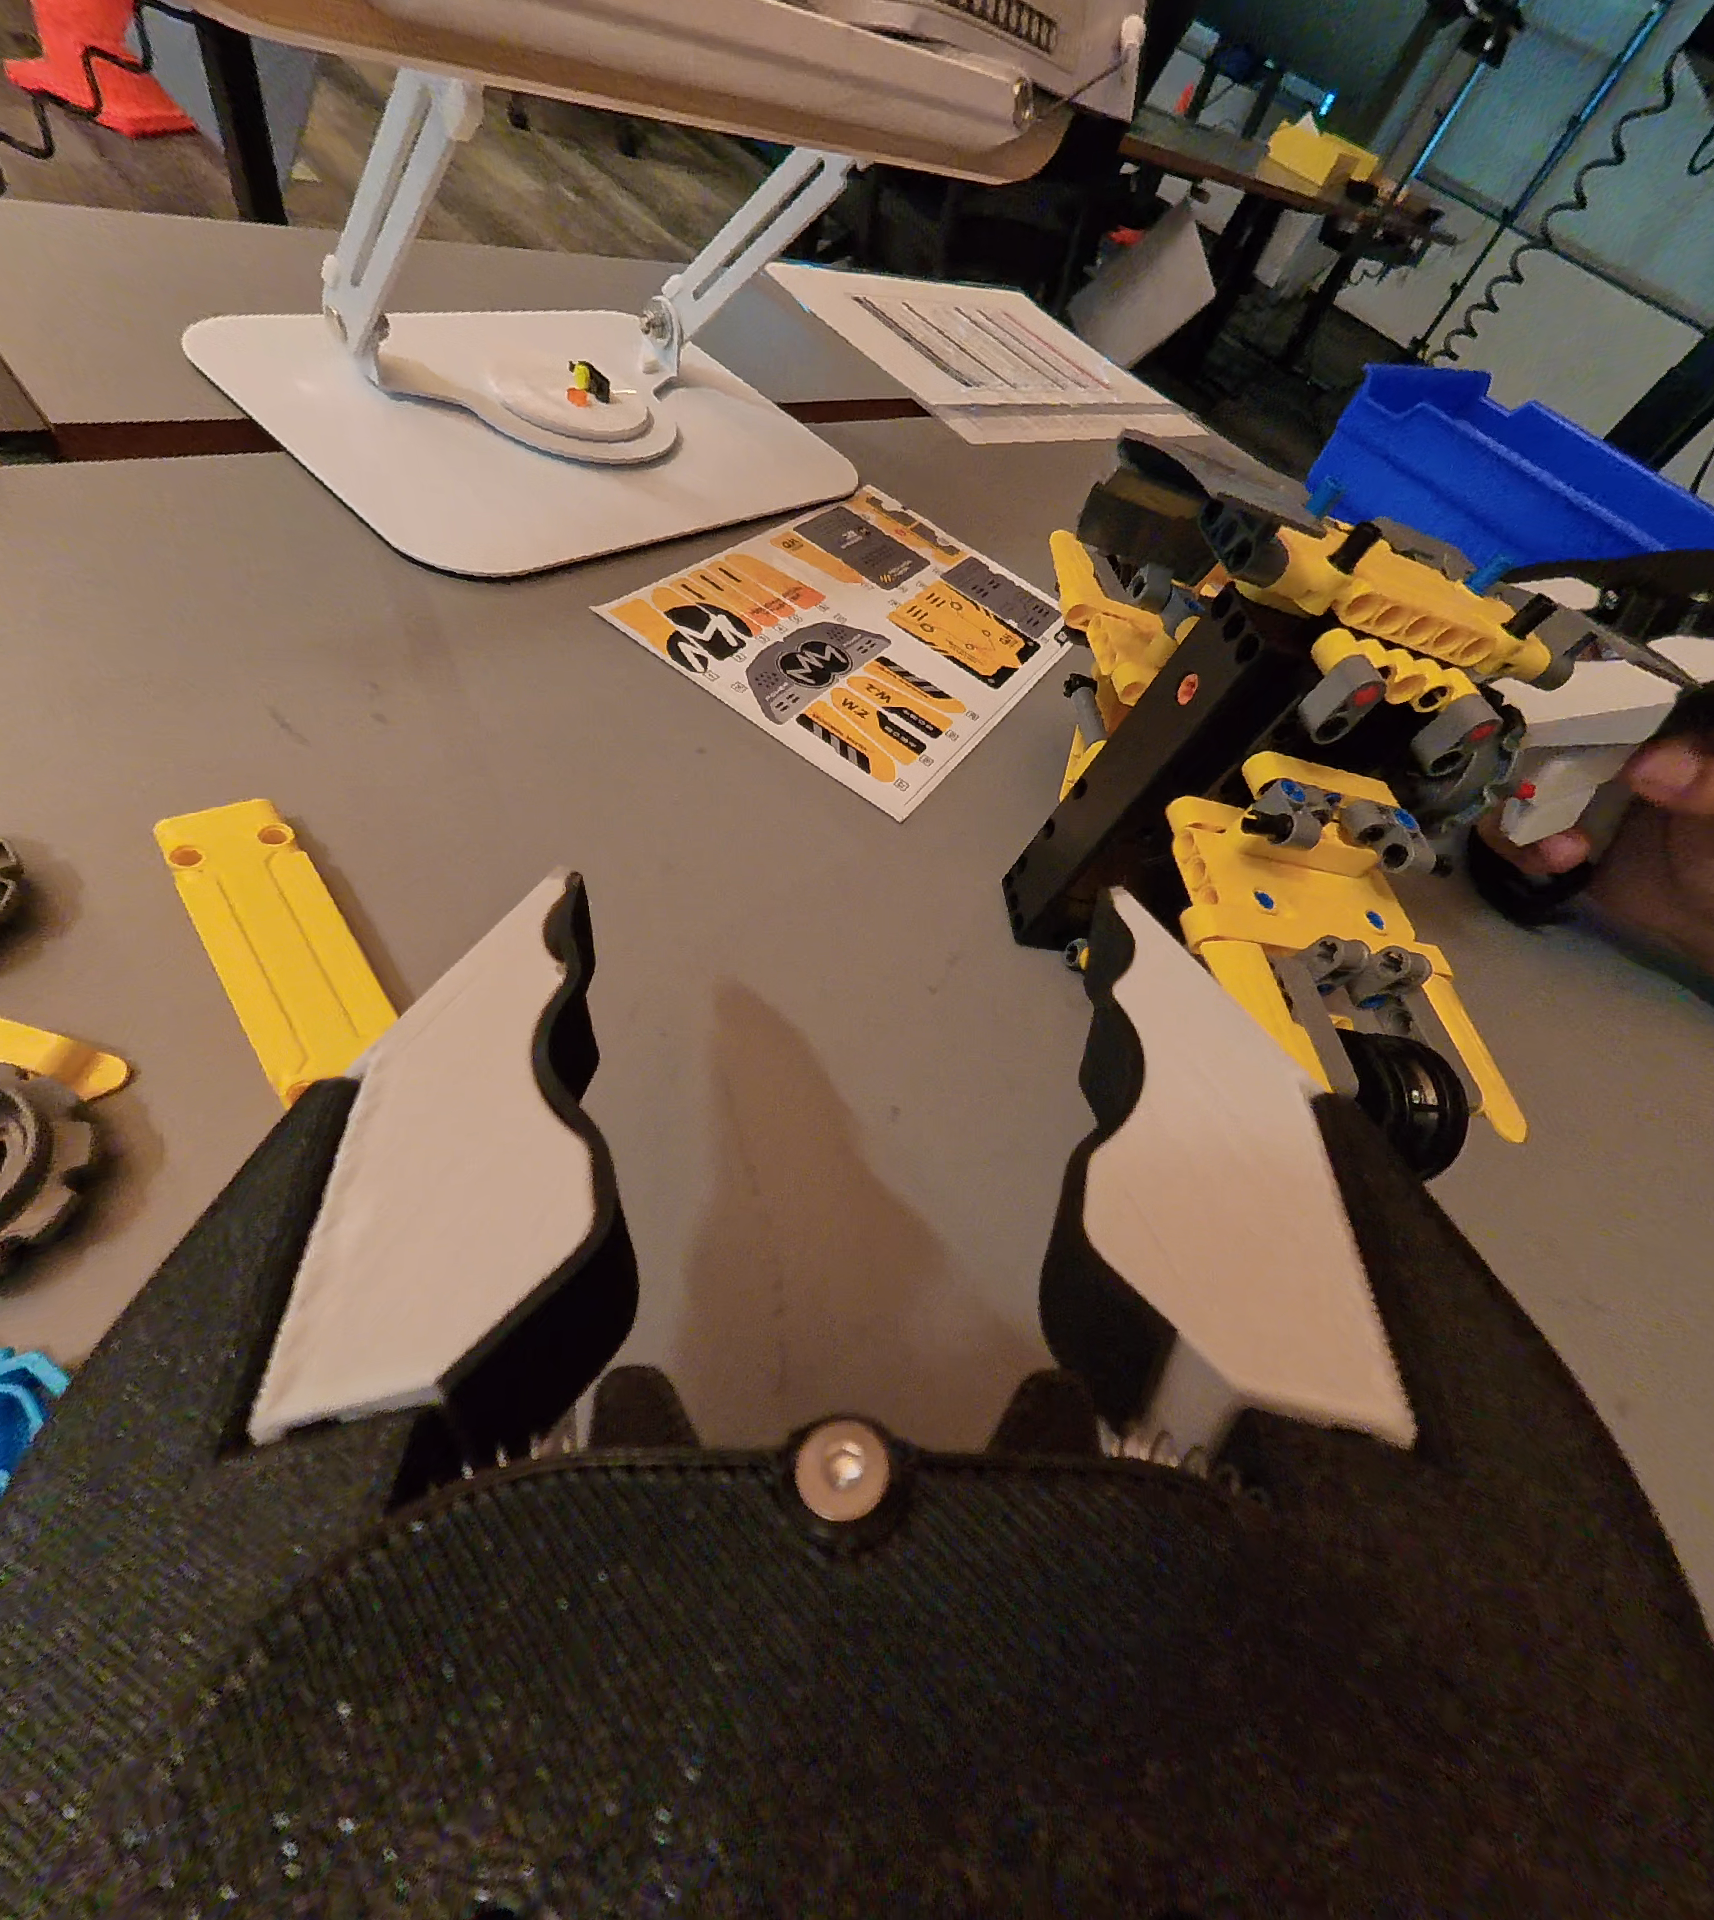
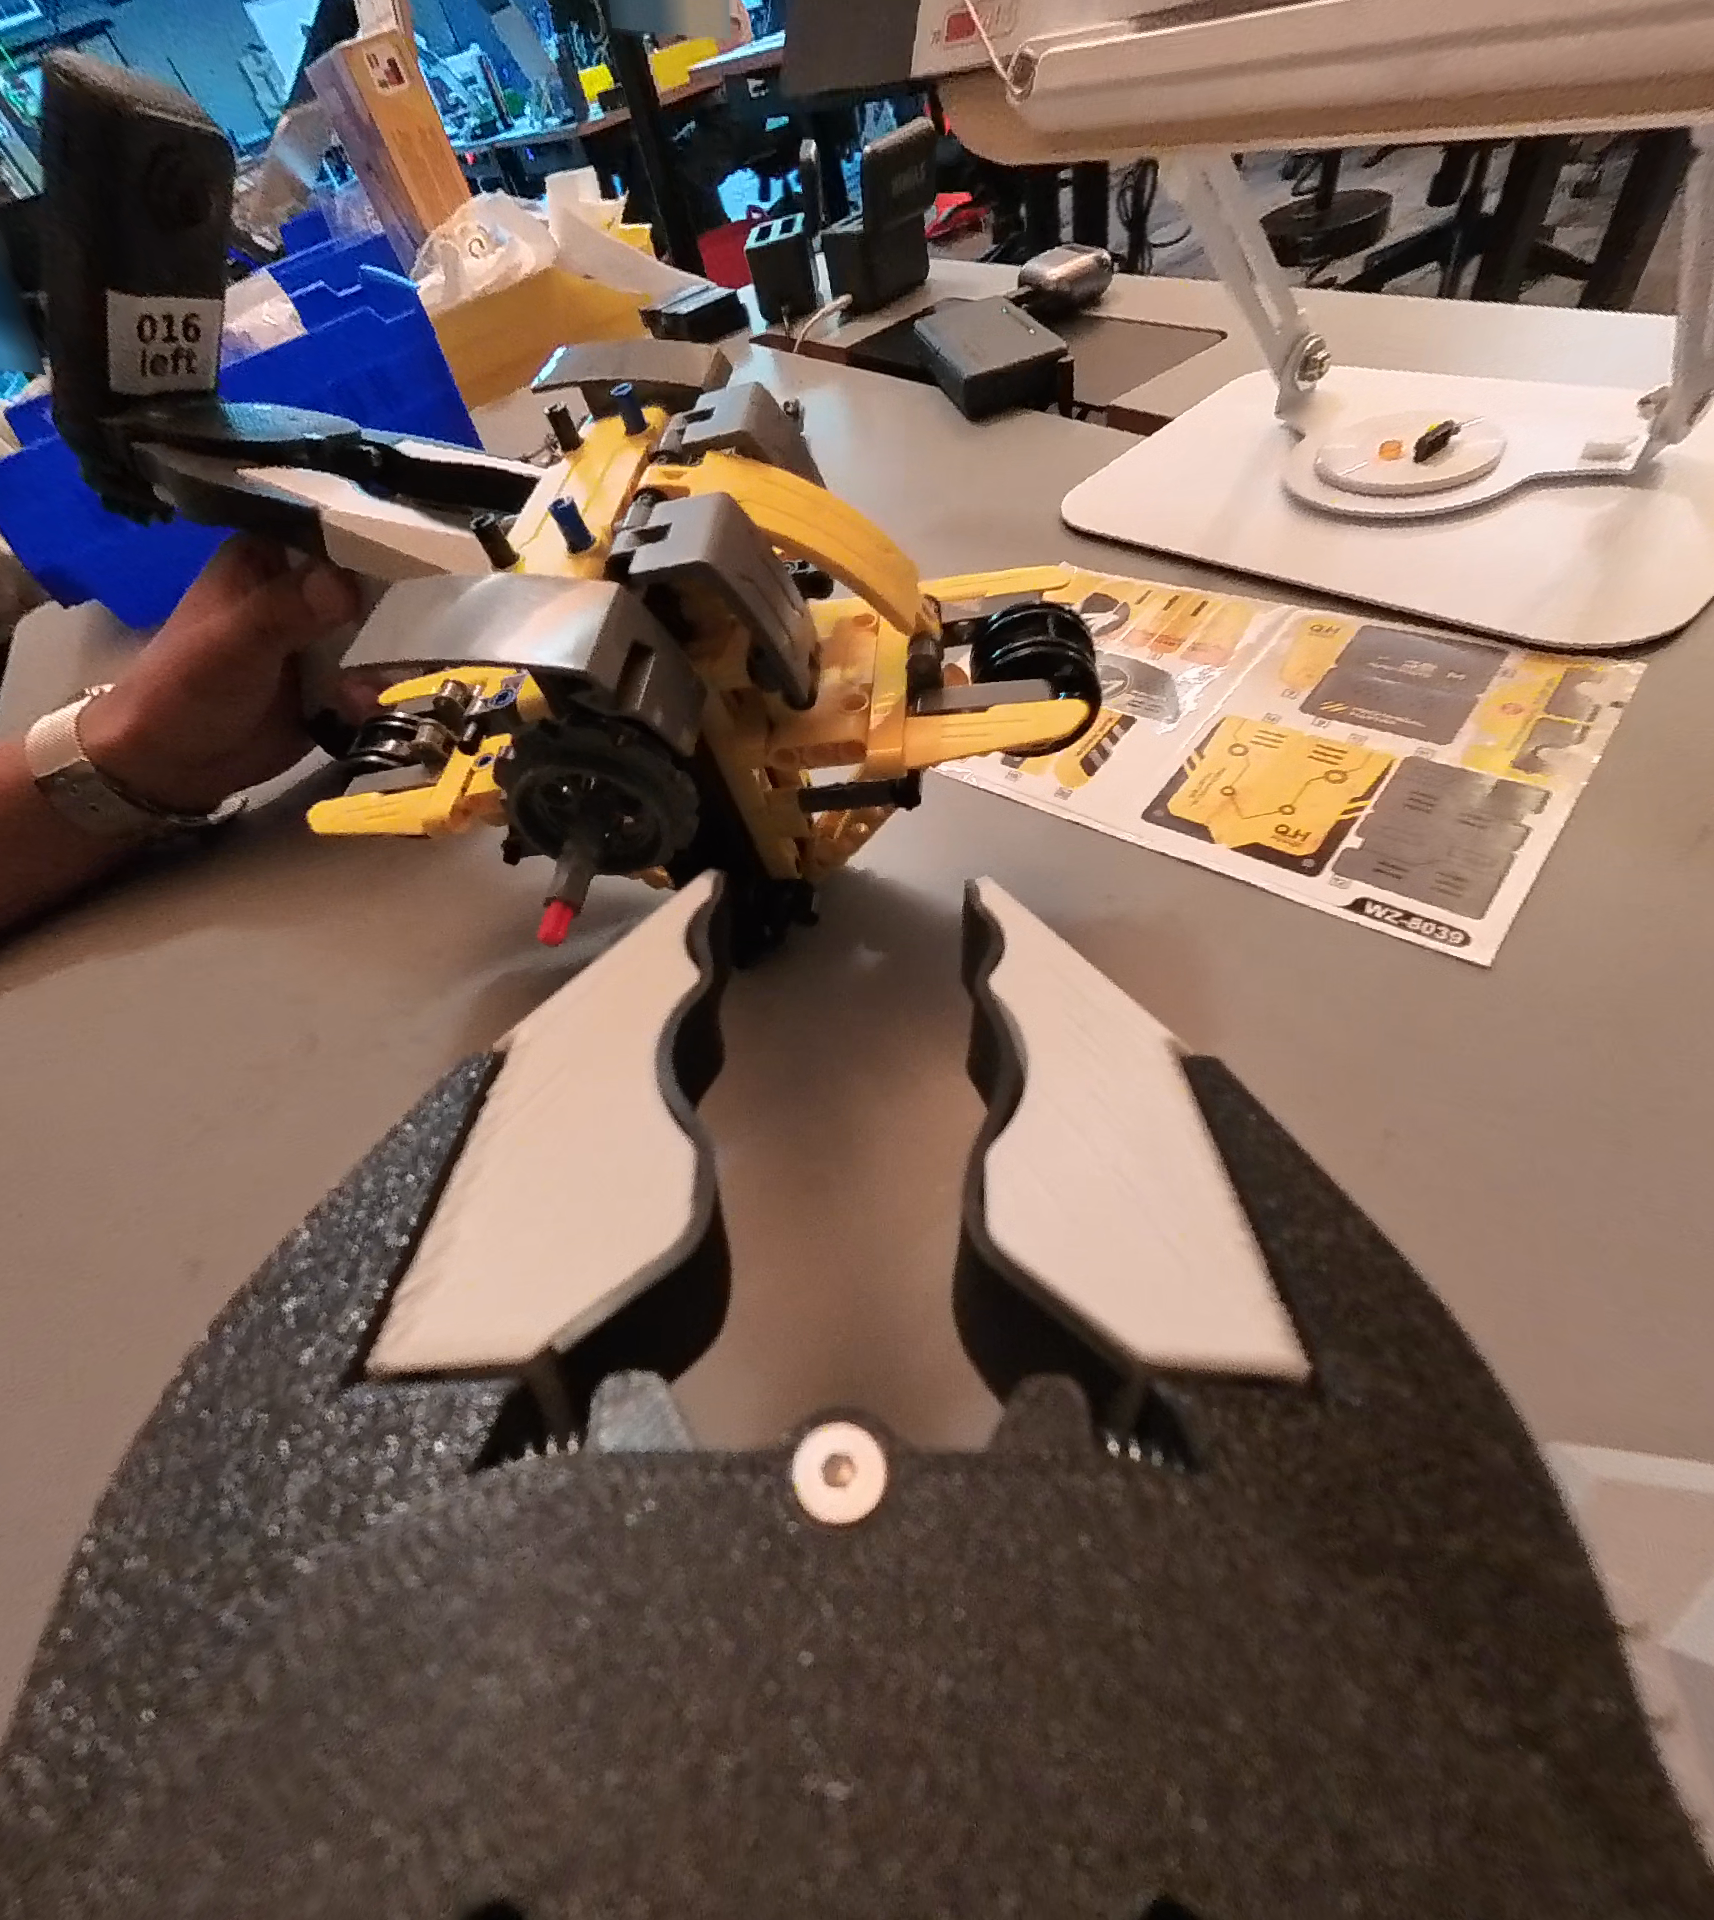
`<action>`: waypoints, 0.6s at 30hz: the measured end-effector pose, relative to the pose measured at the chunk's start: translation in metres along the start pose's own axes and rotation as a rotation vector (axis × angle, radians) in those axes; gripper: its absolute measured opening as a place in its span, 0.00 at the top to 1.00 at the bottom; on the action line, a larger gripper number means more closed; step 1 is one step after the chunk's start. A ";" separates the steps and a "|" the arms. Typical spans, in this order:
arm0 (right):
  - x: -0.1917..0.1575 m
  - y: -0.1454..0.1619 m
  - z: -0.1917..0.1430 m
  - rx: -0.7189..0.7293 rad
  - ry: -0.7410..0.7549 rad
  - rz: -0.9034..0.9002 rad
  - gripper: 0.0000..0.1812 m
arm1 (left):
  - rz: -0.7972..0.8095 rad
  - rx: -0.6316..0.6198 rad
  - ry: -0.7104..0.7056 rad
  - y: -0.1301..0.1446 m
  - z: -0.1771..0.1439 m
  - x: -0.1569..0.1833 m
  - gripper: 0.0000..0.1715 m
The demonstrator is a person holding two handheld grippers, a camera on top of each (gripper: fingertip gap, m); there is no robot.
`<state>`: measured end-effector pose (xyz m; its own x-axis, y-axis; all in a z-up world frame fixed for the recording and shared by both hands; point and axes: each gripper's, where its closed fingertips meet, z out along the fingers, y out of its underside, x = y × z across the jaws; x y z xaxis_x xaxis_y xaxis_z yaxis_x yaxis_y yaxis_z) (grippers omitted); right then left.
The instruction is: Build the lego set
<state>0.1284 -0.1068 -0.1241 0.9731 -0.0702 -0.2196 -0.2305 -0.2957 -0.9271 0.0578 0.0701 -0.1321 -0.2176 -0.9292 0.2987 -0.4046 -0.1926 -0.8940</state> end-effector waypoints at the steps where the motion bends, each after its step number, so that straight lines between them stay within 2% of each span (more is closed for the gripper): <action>1: -0.001 0.000 0.000 0.002 -0.003 -0.001 0.76 | -0.003 0.002 -0.001 0.000 0.000 0.000 0.47; 18: -0.001 0.003 0.002 -0.035 0.061 -0.116 0.77 | 0.009 0.002 -0.009 0.000 0.000 0.000 0.48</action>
<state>0.1269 -0.1060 -0.1273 0.9917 -0.0906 -0.0913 -0.1169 -0.3386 -0.9337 0.0579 0.0702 -0.1320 -0.2136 -0.9336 0.2876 -0.4012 -0.1846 -0.8972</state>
